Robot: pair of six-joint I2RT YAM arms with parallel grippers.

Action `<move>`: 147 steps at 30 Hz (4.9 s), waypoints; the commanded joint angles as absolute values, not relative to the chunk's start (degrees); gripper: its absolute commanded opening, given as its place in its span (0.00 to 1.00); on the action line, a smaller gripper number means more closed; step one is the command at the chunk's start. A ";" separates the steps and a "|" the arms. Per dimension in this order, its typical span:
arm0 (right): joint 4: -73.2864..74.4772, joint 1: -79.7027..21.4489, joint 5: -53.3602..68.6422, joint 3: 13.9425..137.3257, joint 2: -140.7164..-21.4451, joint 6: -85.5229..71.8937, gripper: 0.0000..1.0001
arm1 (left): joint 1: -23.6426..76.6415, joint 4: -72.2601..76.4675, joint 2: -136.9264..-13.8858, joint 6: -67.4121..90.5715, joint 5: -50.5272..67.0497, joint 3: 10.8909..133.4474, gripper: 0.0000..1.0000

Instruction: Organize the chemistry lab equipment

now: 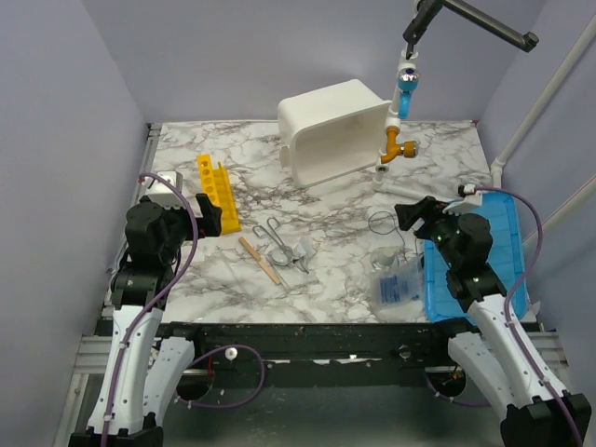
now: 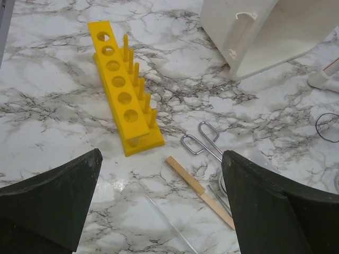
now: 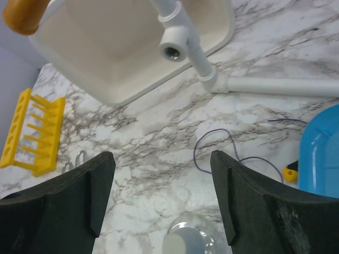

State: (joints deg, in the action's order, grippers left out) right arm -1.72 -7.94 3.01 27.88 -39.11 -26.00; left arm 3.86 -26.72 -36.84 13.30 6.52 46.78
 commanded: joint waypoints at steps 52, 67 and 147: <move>4.46 -55.81 -26.33 56.84 -100.69 -42.98 0.57 | 3.89 -24.05 -40.17 14.15 8.75 45.56 0.99; 6.23 -57.13 -24.60 49.68 -90.09 -45.41 0.64 | 3.92 -23.91 -40.86 14.50 9.73 45.55 0.99; 2.25 -57.15 -29.16 53.70 -88.35 -33.56 0.24 | 5.94 -9.04 -29.79 19.47 33.58 38.29 0.85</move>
State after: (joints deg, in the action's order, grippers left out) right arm 7.73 -56.80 -26.61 54.87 -94.72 -34.37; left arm 5.10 -16.64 -33.23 15.86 23.16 40.97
